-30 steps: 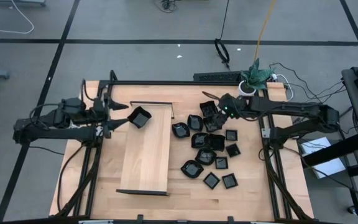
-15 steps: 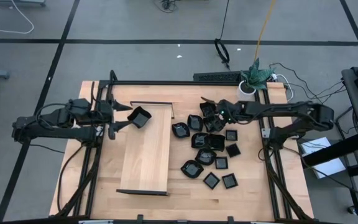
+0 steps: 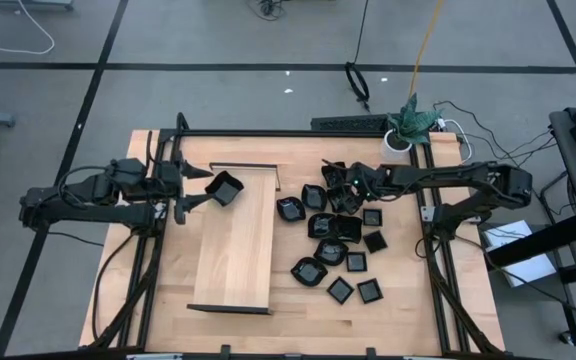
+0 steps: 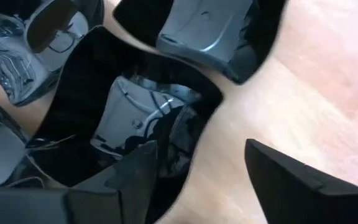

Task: Pick & Place Mini shaped plates
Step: Stack the distorted square plate on top of the distorted square plate on the shelf

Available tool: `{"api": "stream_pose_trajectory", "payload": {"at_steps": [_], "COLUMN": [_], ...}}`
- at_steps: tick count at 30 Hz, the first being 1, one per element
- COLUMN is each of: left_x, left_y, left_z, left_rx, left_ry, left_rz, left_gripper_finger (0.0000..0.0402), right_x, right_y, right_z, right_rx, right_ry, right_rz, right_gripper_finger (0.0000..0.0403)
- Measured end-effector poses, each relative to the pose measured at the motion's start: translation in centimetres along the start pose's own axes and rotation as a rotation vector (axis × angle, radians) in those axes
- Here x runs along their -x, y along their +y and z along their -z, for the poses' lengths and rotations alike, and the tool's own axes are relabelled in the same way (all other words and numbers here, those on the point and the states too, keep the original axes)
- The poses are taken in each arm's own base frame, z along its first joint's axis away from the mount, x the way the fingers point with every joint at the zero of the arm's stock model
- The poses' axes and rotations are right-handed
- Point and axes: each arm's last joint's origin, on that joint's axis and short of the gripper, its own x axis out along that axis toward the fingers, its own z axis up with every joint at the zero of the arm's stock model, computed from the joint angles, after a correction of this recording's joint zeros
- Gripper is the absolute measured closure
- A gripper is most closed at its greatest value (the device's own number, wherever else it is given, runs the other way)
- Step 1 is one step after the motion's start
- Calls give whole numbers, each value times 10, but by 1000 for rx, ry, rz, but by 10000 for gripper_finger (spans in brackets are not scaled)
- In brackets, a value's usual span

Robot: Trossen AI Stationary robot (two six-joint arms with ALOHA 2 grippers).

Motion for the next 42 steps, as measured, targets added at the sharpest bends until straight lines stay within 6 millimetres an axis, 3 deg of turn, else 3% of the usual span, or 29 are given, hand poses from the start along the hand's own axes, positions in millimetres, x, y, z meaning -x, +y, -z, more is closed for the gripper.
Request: {"api": "stream_pose_trajectory", "payload": {"at_steps": [10, 19, 26, 30, 37, 42], "left_x": [0, 0, 0, 0, 0, 0], "left_y": [0, 0, 0, 0, 0, 0], "left_z": [0, 0, 0, 0, 0, 1], "left_rx": [-2, 2, -5, 2, 4, 18], "left_ry": [4, 4, 3, 4, 5, 10], "left_rz": [0, 0, 0, 0, 0, 0], "left_gripper_finger": [131, 131, 131, 131, 131, 131], "right_x": [-1, -12, -10, -10, -7, 8], "right_y": [0, -6, -4, -4, -2, -1], "right_z": [-2, 13, 9, 9, 9, 6], "right_rx": [2, -7, -1, 9, 41, 48], "right_ry": [-24, -17, -68, -66, -51, -101], "right_rz": [-7, -6, -34, -34, -105, -168], "right_gripper_finger": [247, 258, 276, 304, 390, 397]}}
